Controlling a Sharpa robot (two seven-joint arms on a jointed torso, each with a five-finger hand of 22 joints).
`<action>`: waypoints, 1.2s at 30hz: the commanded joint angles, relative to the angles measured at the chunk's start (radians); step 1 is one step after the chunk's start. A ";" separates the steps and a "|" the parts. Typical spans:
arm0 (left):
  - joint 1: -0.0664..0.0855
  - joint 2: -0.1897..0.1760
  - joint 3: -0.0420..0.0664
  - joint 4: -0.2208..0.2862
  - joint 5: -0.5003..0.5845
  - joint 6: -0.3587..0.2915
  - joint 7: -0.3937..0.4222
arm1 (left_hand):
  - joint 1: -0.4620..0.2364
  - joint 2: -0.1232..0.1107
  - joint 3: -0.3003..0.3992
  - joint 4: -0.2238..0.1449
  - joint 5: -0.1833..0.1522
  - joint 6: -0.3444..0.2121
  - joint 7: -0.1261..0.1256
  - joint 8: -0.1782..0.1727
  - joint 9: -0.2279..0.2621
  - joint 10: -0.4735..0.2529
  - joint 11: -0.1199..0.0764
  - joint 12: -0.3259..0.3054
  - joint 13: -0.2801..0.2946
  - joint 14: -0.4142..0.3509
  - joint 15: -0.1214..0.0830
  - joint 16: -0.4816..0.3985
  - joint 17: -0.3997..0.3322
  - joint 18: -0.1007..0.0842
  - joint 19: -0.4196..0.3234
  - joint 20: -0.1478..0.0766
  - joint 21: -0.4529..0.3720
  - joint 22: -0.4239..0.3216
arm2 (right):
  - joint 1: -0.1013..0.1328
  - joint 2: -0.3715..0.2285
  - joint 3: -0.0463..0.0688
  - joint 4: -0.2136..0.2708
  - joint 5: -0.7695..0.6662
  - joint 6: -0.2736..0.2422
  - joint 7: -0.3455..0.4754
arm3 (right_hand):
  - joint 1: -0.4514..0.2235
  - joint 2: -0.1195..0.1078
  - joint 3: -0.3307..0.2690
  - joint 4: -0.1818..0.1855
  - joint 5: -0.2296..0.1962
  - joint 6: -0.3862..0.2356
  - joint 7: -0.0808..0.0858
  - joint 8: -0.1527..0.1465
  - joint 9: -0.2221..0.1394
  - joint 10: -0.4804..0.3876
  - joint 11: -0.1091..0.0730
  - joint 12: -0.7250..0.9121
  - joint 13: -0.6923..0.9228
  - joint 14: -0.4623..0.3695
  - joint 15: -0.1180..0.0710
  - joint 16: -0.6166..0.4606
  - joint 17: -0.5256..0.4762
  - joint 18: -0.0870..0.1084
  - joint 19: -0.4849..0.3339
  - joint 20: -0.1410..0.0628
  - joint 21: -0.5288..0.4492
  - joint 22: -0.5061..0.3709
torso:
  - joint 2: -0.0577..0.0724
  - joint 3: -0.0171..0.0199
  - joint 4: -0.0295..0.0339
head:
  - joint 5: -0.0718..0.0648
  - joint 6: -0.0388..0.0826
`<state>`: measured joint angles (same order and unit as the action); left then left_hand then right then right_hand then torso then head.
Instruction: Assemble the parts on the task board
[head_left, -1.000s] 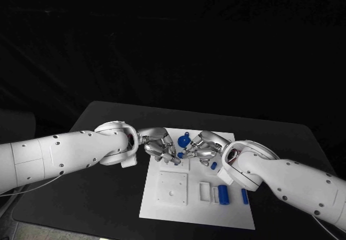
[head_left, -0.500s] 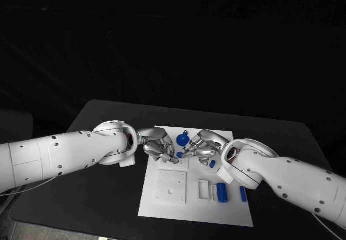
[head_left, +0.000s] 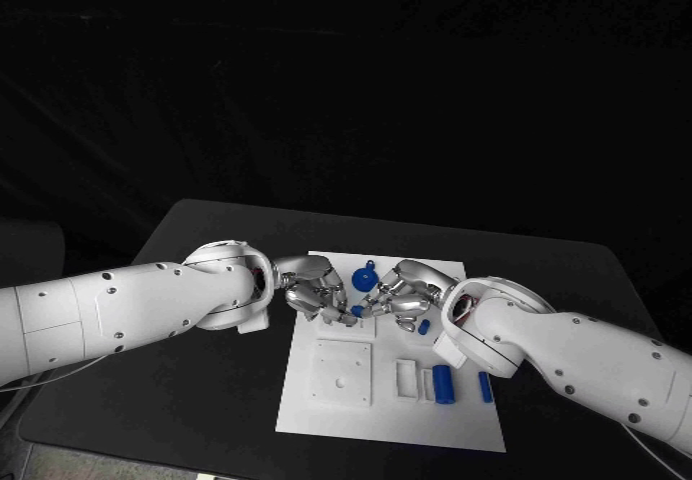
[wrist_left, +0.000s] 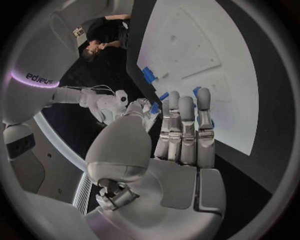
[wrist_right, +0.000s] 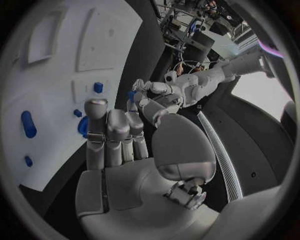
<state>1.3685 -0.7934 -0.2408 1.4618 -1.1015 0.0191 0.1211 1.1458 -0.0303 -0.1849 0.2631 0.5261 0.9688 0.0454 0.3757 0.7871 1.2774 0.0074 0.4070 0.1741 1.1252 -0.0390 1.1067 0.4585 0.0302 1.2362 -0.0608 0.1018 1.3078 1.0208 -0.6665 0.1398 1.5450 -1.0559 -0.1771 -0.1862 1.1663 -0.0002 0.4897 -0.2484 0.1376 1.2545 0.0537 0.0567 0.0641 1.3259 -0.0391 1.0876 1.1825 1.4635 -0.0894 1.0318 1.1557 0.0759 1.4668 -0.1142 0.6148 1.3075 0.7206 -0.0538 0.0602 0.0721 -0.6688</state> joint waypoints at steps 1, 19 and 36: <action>0.000 0.003 0.001 0.002 -0.010 -0.019 0.006 | -0.002 -0.005 0.000 0.007 0.007 -0.006 0.001 -0.001 -0.005 -0.009 -0.001 0.005 -0.002 -0.009 -0.001 0.003 -0.003 -0.009 -0.008 0.000 -0.006 0.017 | 0.000 0.003 0.000 0.002 0.014 0.029 0.000 | 0.000 0.010 -0.006 -0.002 0.004 -0.003 0.001 0.006 0.001 0.001 0.000 -0.002 0.001 -0.002 -0.008 -0.004 0.001 -0.011 0.044 -0.004 -0.003 0.071 | 0.000 -0.0002 -0.0001 | -0.001 0.000; 0.000 0.006 0.001 0.013 -0.004 0.008 0.027 | 0.043 -0.051 0.211 0.013 0.545 -0.028 0.007 -0.018 -0.045 -0.026 0.004 -0.030 -0.030 -0.043 0.004 0.005 -0.014 -0.011 -0.026 0.004 -0.024 0.019 | 0.000 0.012 0.000 0.001 0.027 0.031 0.001 | 0.000 0.011 -0.009 -0.003 0.006 -0.003 0.001 0.006 0.001 0.000 0.000 -0.001 0.003 -0.001 -0.008 -0.004 0.004 -0.011 0.043 -0.004 -0.003 0.071 | 0.000 0.0012 0.0000 | -0.005 -0.002; -0.001 0.008 0.001 0.019 0.004 0.023 0.033 | 0.006 -0.048 0.296 -0.034 0.558 -0.035 0.012 -0.023 -0.066 -0.035 0.009 -0.035 -0.035 -0.054 0.007 0.008 -0.021 -0.008 -0.034 0.007 -0.022 0.019 | 0.000 0.019 0.000 -0.005 0.035 0.039 0.002 | 0.000 0.011 -0.009 -0.003 0.008 -0.003 0.001 0.007 0.001 0.000 0.000 -0.002 0.003 -0.001 -0.008 -0.005 0.005 -0.011 0.043 -0.004 -0.004 0.071 | 0.000 0.0009 -0.0003 | -0.009 -0.001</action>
<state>1.3676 -0.7882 -0.2407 1.4772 -1.1058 0.0268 0.1392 1.1603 -0.0764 0.1050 0.2305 1.0811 0.9396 0.0588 0.3533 0.7221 1.2486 0.0180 0.3746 0.1401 1.0767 -0.0335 1.1107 0.4392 0.0303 1.2111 -0.0538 0.0790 1.3074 1.0208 -0.6492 0.1396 1.5395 -1.0276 -0.1582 -0.1890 1.1663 -0.0004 0.4857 -0.2524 0.1434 1.2510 0.0537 0.0606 0.0642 1.3240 -0.0373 1.0876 1.1842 1.4634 -0.0892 1.0318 1.1596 0.0759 1.4667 -0.1140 0.6152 1.3074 0.7210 -0.0526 0.0595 0.0631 -0.6703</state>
